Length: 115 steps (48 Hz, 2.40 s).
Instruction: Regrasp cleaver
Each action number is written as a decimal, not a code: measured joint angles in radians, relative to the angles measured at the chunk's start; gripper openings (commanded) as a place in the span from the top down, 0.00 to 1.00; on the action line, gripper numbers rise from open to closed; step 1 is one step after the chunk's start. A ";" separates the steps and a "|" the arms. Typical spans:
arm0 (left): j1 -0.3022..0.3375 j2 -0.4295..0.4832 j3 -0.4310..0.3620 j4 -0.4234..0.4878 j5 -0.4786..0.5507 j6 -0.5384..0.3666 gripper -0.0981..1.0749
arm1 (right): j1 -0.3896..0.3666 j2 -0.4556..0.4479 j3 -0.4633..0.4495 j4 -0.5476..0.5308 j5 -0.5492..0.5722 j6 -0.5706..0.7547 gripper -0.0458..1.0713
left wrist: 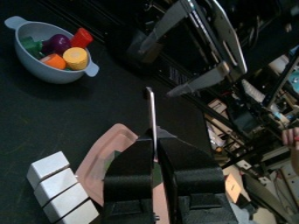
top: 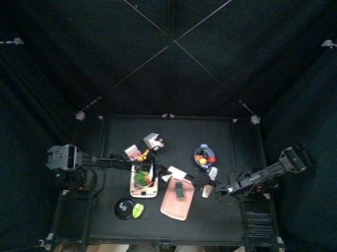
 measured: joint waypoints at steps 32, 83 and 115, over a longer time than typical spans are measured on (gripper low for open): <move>-0.006 0.029 0.066 -0.052 -0.206 0.690 0.60 | -0.160 -0.112 0.060 0.061 -0.428 -0.003 0.06; -0.103 0.029 0.087 -0.229 -0.229 0.885 0.60 | -0.216 0.003 0.032 -0.009 -0.419 -0.006 0.07; -0.100 0.028 0.089 -0.232 -0.229 0.887 0.60 | -0.224 0.029 0.026 -0.017 -0.414 -0.009 0.56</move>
